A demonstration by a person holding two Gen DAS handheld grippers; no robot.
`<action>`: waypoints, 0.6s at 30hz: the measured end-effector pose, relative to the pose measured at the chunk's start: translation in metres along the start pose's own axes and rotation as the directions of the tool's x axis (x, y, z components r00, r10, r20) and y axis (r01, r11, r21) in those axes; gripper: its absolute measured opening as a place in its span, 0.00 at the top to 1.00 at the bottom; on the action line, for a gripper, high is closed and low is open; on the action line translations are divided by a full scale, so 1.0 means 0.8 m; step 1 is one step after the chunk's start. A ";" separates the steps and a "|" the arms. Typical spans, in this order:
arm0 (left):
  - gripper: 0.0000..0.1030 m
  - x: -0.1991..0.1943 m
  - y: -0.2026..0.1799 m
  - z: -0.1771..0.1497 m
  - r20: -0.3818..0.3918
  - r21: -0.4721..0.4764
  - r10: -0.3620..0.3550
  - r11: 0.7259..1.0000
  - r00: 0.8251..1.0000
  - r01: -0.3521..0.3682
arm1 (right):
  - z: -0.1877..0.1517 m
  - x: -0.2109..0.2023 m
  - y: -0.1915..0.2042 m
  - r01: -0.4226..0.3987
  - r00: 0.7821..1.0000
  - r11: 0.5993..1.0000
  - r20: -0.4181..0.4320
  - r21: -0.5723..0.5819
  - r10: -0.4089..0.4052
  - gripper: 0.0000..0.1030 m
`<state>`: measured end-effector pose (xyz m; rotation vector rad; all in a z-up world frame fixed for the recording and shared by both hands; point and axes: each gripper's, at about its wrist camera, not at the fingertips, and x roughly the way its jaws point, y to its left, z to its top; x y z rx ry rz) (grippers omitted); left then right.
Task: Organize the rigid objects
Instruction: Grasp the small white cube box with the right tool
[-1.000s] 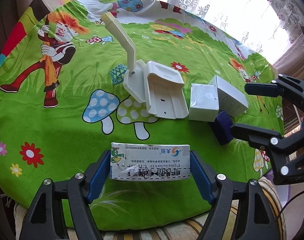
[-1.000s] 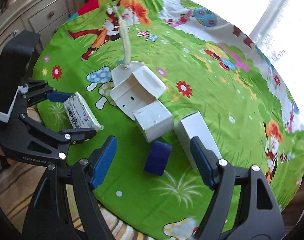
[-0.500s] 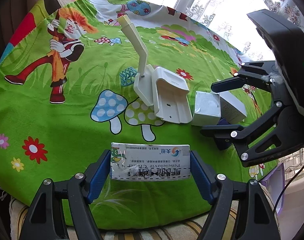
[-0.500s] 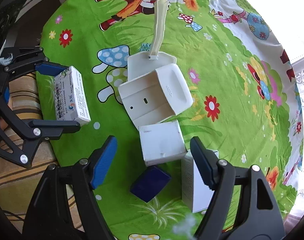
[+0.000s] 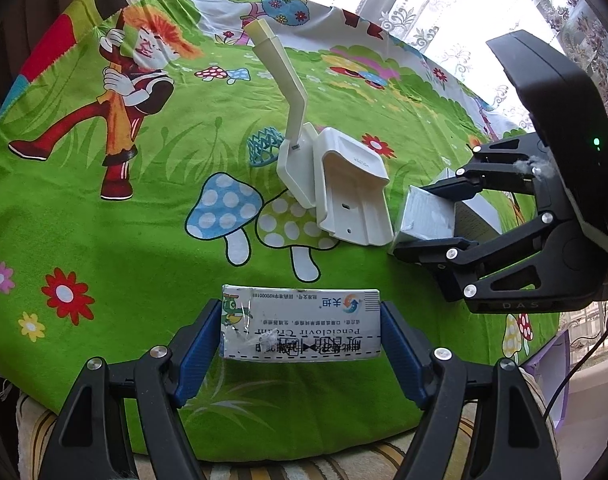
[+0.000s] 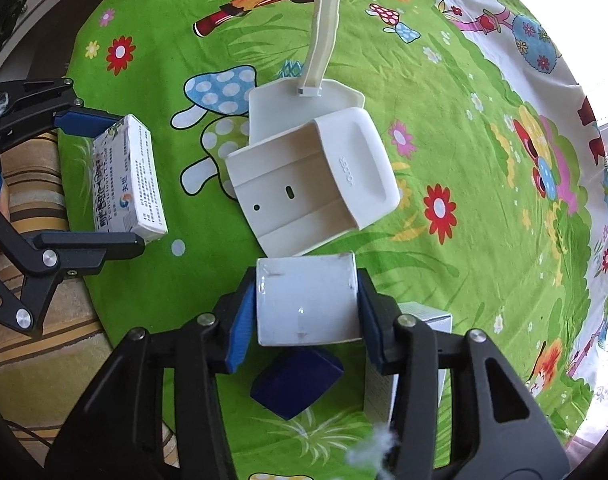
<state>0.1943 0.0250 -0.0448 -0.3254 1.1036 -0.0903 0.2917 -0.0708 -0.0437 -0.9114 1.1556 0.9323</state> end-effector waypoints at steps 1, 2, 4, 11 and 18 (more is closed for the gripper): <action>0.25 -0.001 0.000 0.000 0.002 0.000 -0.001 1.000 1.000 0.001 | -0.002 -0.004 0.001 0.003 1.000 1.000 0.019 0.017 -0.003 0.52; 0.25 -0.001 0.000 0.000 0.004 0.000 -0.001 1.000 1.000 0.001 | -0.005 -0.010 0.004 0.009 0.999 0.999 0.041 0.036 -0.010 0.52; 0.25 -0.002 0.000 0.000 0.008 -0.001 -0.002 1.000 1.000 0.002 | -0.011 -0.022 0.008 0.020 0.996 0.997 0.082 0.079 -0.026 0.52; 0.25 -0.012 -0.003 -0.001 0.042 0.010 0.002 1.000 0.999 -0.003 | -0.034 -0.073 0.021 0.033 0.965 0.962 0.240 0.272 -0.102 0.52; 0.25 -0.033 -0.016 -0.007 0.092 0.024 0.007 1.000 0.996 -0.009 | -0.069 -0.116 0.045 0.063 0.937 0.913 0.290 0.404 -0.193 0.52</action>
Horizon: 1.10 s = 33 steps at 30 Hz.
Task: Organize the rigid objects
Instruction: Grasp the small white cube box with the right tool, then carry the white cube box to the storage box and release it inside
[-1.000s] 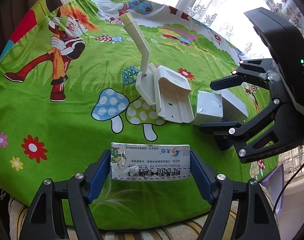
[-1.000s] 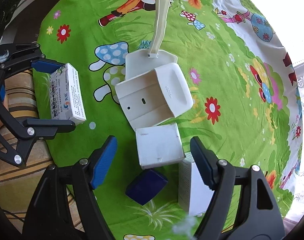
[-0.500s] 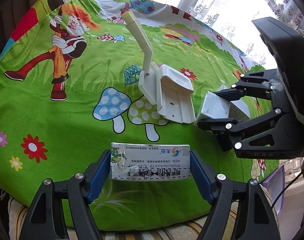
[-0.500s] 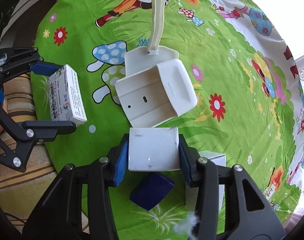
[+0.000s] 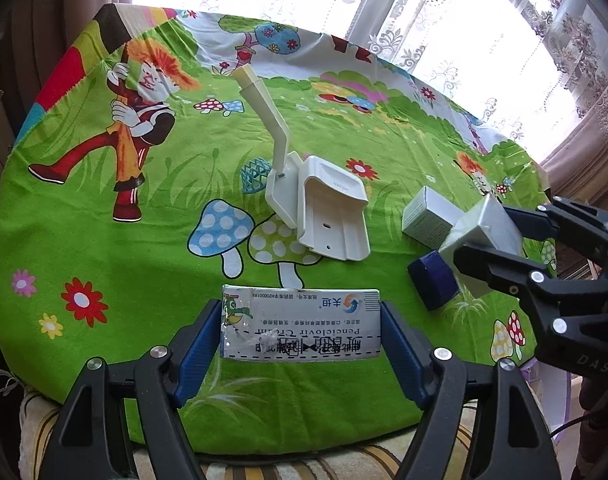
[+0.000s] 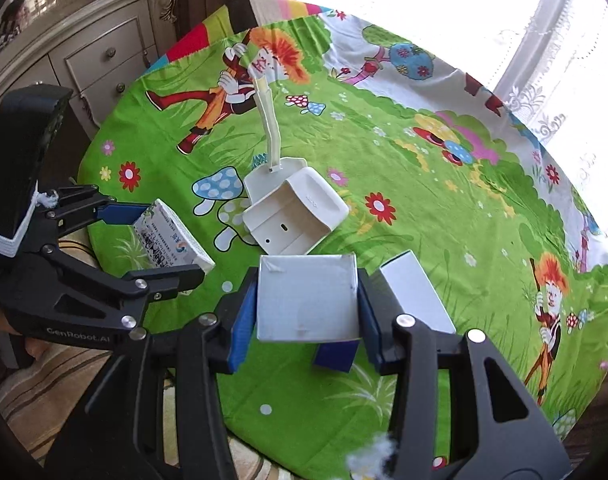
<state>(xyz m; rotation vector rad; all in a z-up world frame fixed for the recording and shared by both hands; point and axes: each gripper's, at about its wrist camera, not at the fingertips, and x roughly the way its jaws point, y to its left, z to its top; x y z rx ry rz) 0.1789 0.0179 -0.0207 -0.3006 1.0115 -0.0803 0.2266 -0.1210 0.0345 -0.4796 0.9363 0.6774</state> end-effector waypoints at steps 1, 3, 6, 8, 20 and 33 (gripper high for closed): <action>0.25 -0.003 -0.004 -0.001 0.004 0.004 -0.002 1.000 1.000 0.002 | -0.004 -0.008 0.000 0.019 1.000 1.000 0.013 0.013 -0.019 0.52; 0.25 -0.009 -0.012 -0.003 0.009 0.012 -0.008 1.000 1.000 0.007 | -0.014 -0.025 0.001 0.052 0.998 0.998 0.034 0.033 -0.053 0.52; 0.25 -0.018 -0.027 -0.007 0.018 0.028 -0.017 0.999 1.000 0.017 | -0.036 -0.046 0.002 0.079 0.995 0.994 0.055 0.079 -0.083 0.52; 0.25 -0.024 -0.040 -0.011 0.024 0.047 -0.022 0.999 0.999 0.021 | -0.051 -0.056 0.001 0.091 0.993 0.990 0.060 0.109 -0.097 0.52; 0.25 -0.046 -0.109 -0.035 0.018 0.117 -0.047 0.992 0.999 0.045 | -0.150 -0.122 -0.021 0.136 0.984 0.952 0.074 0.273 -0.162 0.52; 0.25 -0.059 -0.215 -0.073 -0.026 0.257 -0.116 0.959 0.993 0.119 | -0.270 -0.190 -0.068 0.226 0.964 0.864 0.022 0.450 -0.264 0.52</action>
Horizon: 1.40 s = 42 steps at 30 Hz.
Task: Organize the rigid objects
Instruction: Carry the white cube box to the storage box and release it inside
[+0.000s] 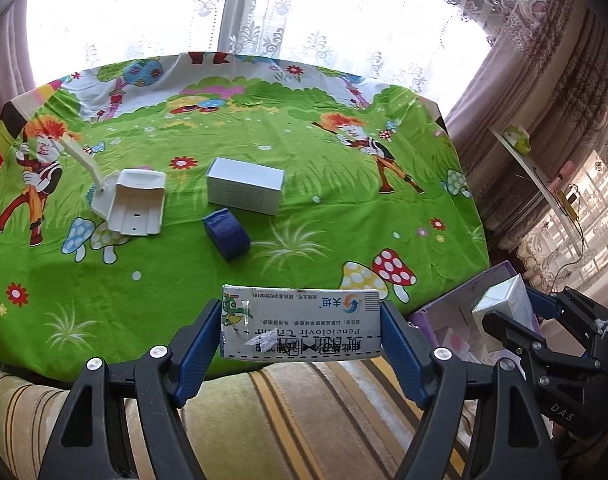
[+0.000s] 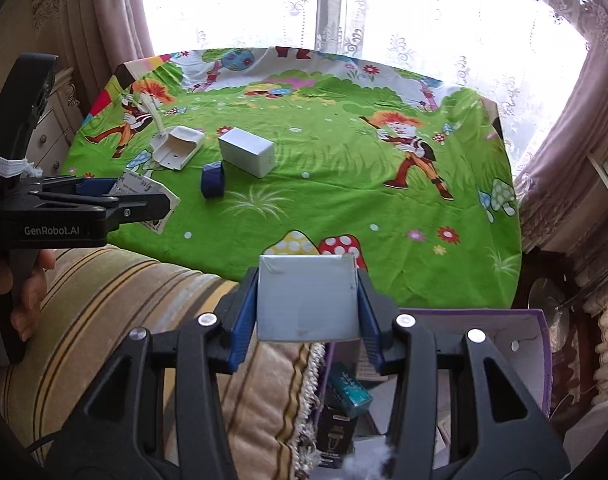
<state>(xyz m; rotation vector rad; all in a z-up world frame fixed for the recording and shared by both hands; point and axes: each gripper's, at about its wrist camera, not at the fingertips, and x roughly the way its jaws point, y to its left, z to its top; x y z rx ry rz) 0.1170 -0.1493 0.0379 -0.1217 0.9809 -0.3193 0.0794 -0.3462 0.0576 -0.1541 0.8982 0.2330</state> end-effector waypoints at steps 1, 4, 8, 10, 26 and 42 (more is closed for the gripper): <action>0.25 0.001 -0.009 -0.001 -0.004 0.012 -0.006 1.000 1.000 0.006 | -0.006 -0.003 -0.008 0.005 1.000 1.000 -0.001 0.014 -0.005 0.52; 0.25 0.004 -0.034 -0.005 -0.020 0.045 -0.026 0.999 0.999 0.027 | -0.021 -0.011 -0.027 0.017 1.000 0.999 -0.001 0.049 -0.017 0.52; 0.25 0.013 -0.064 -0.009 -0.045 0.081 -0.050 0.995 0.998 0.054 | -0.040 -0.016 -0.045 0.056 0.998 0.996 -0.008 0.076 -0.055 0.52; 0.25 0.016 -0.078 -0.011 -0.058 0.099 -0.064 0.993 0.996 0.070 | -0.048 -0.017 -0.054 0.062 0.998 0.994 -0.014 0.089 -0.061 0.51; 0.25 0.030 -0.173 -0.029 -0.125 0.240 -0.180 0.949 0.976 0.206 | -0.095 -0.032 -0.134 0.194 0.981 0.951 -0.076 0.240 -0.181 0.52; 0.22 0.040 -0.222 -0.038 -0.181 0.307 -0.251 0.904 0.951 0.298 | -0.103 -0.042 -0.165 0.304 0.953 0.894 -0.116 0.328 -0.281 0.30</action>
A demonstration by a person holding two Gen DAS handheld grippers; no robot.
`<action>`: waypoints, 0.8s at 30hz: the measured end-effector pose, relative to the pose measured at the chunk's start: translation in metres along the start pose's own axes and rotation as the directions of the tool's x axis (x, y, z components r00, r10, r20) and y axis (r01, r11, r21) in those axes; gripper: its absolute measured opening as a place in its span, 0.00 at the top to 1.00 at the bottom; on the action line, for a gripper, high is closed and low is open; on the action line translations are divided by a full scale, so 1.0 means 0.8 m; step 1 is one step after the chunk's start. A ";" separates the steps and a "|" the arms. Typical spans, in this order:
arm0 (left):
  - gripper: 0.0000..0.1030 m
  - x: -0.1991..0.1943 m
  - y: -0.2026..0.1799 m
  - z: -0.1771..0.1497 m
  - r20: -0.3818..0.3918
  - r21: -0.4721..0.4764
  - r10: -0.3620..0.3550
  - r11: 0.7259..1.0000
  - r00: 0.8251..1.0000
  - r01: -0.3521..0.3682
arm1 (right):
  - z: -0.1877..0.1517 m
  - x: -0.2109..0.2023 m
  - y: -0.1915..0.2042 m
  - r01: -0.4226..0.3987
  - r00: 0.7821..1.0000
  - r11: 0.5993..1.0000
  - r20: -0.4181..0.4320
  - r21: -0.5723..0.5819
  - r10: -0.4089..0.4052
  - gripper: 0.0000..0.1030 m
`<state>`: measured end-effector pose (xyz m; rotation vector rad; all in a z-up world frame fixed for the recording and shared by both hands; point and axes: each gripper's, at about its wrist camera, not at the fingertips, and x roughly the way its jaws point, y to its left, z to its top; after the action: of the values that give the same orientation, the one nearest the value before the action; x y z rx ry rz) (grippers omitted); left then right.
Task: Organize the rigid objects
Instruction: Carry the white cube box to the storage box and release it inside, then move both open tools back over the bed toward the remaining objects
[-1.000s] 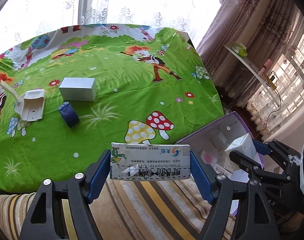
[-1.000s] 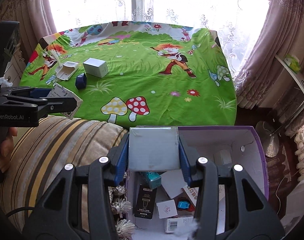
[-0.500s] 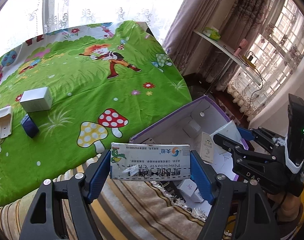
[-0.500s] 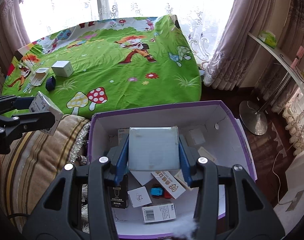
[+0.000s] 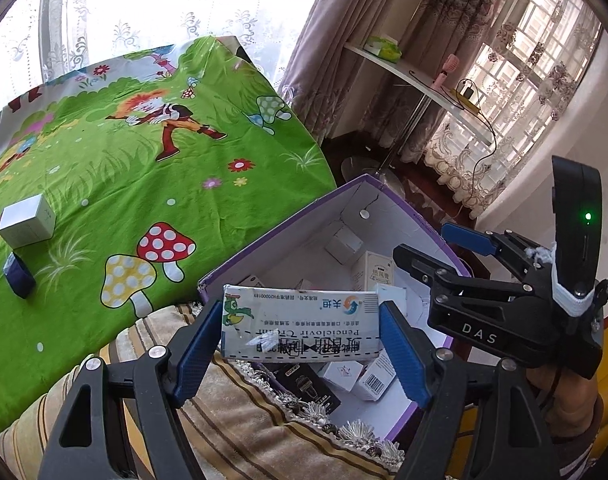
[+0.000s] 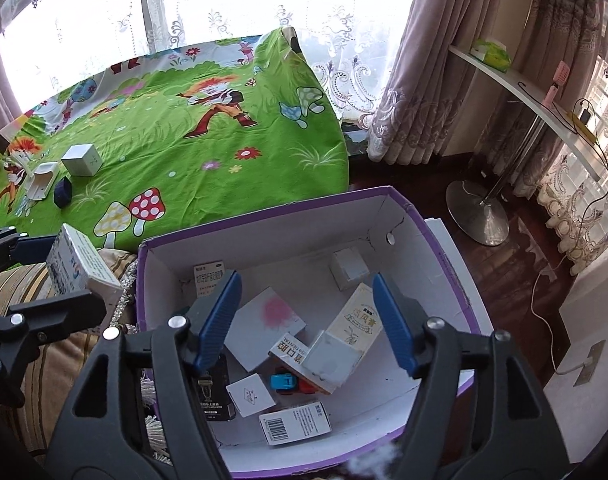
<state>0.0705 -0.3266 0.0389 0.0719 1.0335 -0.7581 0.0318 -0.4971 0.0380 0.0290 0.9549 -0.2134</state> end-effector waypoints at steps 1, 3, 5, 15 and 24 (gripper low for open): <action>0.22 0.000 0.001 0.000 0.002 -0.006 0.001 1.000 1.000 -0.001 | 0.000 0.000 0.001 0.000 1.000 1.000 -0.001 -0.002 0.000 0.30; 0.21 -0.001 0.002 0.000 0.002 -0.010 -0.002 1.000 1.000 0.002 | 0.000 0.000 0.003 0.000 1.000 1.000 0.000 -0.007 0.000 0.30; 0.20 -0.001 0.002 0.000 0.002 -0.008 -0.002 1.000 1.000 0.002 | 0.001 -0.001 0.006 0.002 1.000 1.000 0.001 -0.016 -0.002 0.30; 0.20 -0.010 0.032 0.001 0.017 -0.086 0.013 0.996 1.000 -0.012 | 0.003 -0.003 0.027 -0.033 0.999 0.998 0.000 -0.059 0.033 0.30; 0.20 -0.028 0.077 0.001 0.039 -0.150 0.060 0.987 0.997 -0.054 | 0.009 -0.003 0.054 -0.079 0.997 0.994 -0.017 -0.072 0.078 0.30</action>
<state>0.1015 -0.2684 0.0392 -0.0433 1.0399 -0.6263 0.0449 -0.4556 0.0414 0.0011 0.9734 -0.1055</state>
